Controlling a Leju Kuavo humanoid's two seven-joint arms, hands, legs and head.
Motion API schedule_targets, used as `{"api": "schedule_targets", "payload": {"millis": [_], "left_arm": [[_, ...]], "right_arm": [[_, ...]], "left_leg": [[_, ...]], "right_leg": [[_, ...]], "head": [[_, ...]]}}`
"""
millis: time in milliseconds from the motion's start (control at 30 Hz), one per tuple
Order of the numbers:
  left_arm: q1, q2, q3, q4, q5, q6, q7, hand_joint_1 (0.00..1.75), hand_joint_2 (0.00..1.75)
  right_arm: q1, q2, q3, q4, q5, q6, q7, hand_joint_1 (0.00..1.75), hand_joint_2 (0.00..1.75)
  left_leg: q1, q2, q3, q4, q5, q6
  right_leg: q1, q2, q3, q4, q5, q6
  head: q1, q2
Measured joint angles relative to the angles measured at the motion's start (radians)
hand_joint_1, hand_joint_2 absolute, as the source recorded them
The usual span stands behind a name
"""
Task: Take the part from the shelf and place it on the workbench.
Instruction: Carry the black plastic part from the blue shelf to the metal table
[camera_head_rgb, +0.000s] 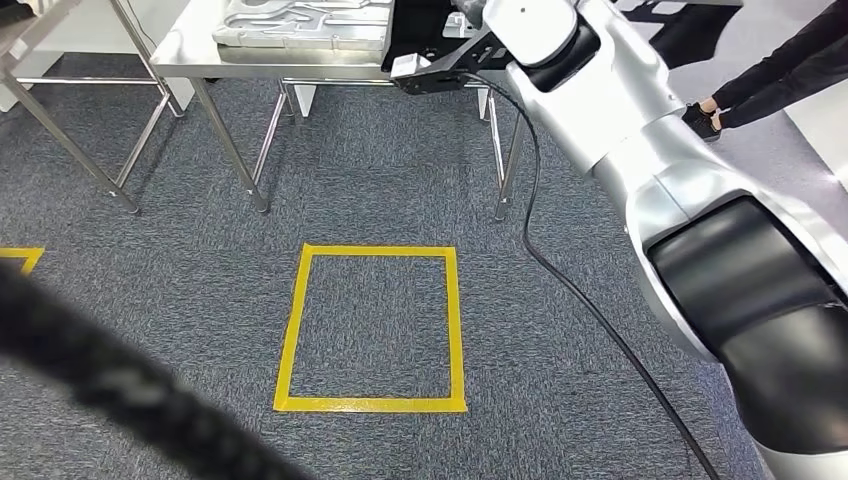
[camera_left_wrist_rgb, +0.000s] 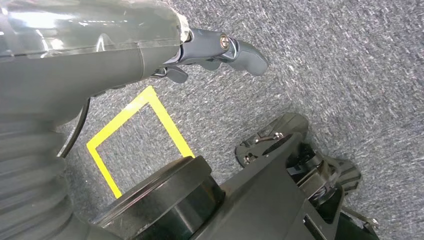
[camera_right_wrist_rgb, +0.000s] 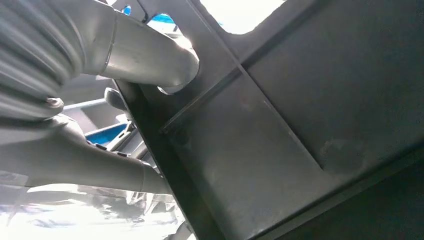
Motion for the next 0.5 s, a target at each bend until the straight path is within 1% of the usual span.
{"api": "schedule_targets", "payload": {"millis": [233,500], "left_arm": [[0.001,0.0,0.0,0.0,0.007,0.0,0.002,0.0,1.75],[0.0,0.0,-0.001,0.0,0.013,-0.02,0.007,0.0,1.75]], "right_arm": [[-0.046,0.015,0.067,0.024,0.02,0.017,-0.004,1.75,1.75],[-0.135,0.028,0.175,0.068,0.021,0.037,-0.017,1.75,1.75]], "left_leg": [[0.0,0.0,0.0,0.001,0.0,0.0],[0.0,0.0,-0.001,0.003,-0.001,0.001]], "right_leg": [[0.0,0.0,0.0,0.0,0.0,0.0],[-0.002,0.0,0.0,-0.001,0.0,0.0]], "head": [[0.0,0.0],[0.0,0.0]]}}
